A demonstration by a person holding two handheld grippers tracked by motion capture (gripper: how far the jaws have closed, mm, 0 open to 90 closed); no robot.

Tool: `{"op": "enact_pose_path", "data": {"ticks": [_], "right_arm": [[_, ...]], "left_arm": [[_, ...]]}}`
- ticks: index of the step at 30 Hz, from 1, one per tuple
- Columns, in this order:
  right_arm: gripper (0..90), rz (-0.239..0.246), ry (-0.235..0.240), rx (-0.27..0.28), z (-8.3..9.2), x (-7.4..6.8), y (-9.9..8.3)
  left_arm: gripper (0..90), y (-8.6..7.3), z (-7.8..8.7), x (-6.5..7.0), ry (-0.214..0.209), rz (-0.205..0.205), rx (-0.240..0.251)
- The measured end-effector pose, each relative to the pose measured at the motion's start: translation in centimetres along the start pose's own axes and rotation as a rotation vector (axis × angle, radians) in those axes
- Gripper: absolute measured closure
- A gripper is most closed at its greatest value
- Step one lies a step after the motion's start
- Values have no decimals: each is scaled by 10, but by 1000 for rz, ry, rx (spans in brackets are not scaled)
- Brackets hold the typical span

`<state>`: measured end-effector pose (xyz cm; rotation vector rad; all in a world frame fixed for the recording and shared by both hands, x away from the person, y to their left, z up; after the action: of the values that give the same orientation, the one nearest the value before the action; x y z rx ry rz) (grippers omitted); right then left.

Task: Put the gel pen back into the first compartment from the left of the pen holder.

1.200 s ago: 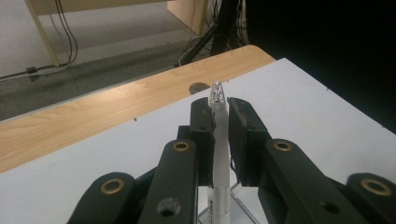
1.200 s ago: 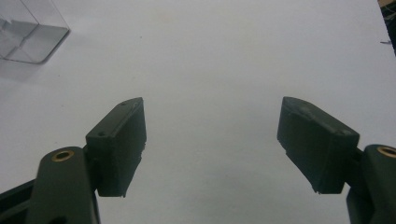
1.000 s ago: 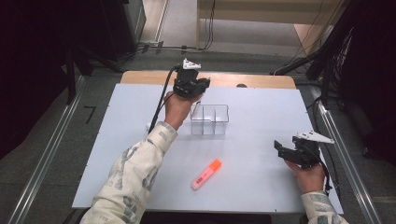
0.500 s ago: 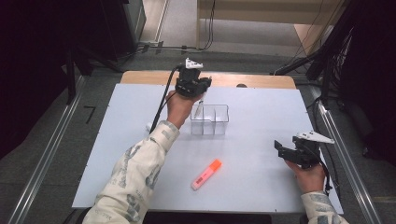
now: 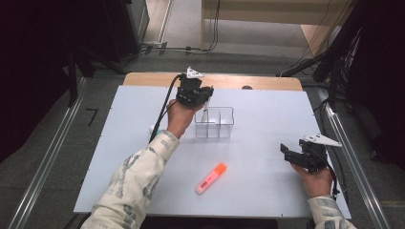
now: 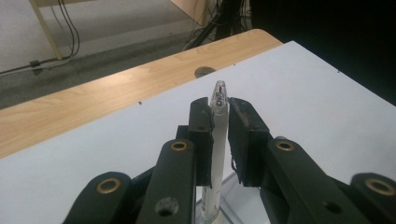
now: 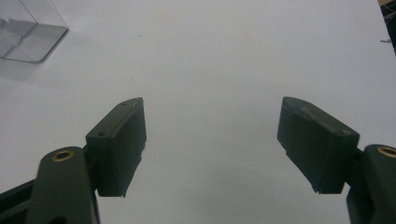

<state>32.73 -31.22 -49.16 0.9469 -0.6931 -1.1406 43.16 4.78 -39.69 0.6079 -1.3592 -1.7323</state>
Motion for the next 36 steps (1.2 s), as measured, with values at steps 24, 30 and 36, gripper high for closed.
{"op": "enact_pose_path", "data": {"ticks": [24,30,36], "right_arm": [[223,-2,-1,-5,-1,-1,0],[223,-1,-3,-7,-1,-1,-1],[223,2,-3,-8,-1,-1,-1]], "left_arm": [[373,-40,30,-3,5,42,45],[273,-51,42,-4,12,69,53],[251,-61,54,-5,9,88,56]]}}
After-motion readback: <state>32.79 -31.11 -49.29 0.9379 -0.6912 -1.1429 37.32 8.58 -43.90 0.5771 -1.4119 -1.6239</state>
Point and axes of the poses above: each handheld gripper's, and its own axes: z roughly backward along the jaws, y roughly out of its top, x roughly to its right, the point moved 3 cm from there along -z, roughly forward along the jaws, and after that the axes turned 12 degrees about x, right-handed, at the moved point
